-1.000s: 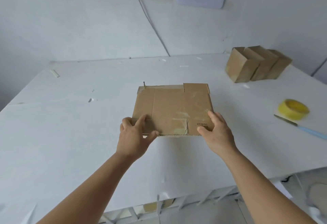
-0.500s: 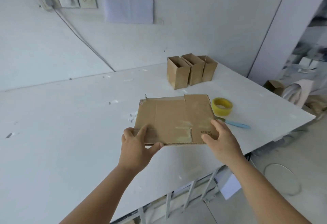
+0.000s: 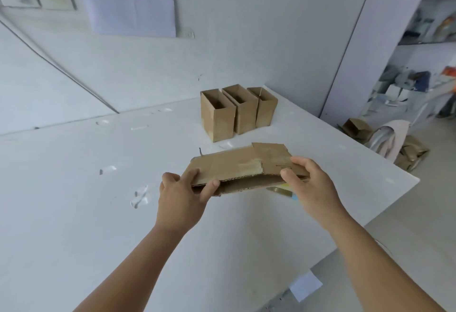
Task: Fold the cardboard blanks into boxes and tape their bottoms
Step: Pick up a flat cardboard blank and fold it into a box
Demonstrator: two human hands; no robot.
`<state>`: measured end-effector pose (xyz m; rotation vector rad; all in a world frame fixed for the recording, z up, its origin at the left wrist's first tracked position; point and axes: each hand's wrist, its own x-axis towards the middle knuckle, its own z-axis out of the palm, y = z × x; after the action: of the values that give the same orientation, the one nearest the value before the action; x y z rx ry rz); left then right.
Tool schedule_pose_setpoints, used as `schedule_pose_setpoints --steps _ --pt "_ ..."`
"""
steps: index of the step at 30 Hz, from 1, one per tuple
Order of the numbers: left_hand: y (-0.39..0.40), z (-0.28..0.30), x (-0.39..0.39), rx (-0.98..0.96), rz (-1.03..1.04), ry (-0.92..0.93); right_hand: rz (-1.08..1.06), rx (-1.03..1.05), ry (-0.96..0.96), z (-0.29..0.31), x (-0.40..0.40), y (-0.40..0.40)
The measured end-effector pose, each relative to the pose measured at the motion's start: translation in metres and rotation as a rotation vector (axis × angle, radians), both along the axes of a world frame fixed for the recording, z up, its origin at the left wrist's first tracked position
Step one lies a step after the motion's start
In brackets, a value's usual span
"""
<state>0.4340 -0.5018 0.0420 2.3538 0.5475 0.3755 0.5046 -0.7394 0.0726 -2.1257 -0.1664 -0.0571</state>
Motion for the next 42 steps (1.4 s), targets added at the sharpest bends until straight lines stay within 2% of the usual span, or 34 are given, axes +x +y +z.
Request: schedule_pose_setpoints --steps 12,18,22,27,35,42 --pt "0.003 0.036 0.041 -0.196 0.188 -0.219 0.134 0.035 -0.152 0.017 0.084 0.034" --pt "-0.026 0.042 0.041 -0.288 0.312 -0.363 0.329 0.067 -0.09 0.024 0.115 0.031" --pt "-0.051 0.046 0.041 -0.354 0.359 -0.403 0.461 0.034 -0.125 0.024 0.125 0.025" --pt "-0.074 0.046 0.031 -0.406 0.308 -0.479 0.592 -0.006 -0.147 0.019 0.127 0.011" --pt "-0.072 0.029 0.015 -0.204 0.327 -0.385 0.576 -0.021 -0.278 -0.01 0.114 0.0" --pt "-0.077 0.013 0.009 -0.128 0.315 -0.378 0.544 -0.042 -0.317 -0.035 0.102 -0.009"
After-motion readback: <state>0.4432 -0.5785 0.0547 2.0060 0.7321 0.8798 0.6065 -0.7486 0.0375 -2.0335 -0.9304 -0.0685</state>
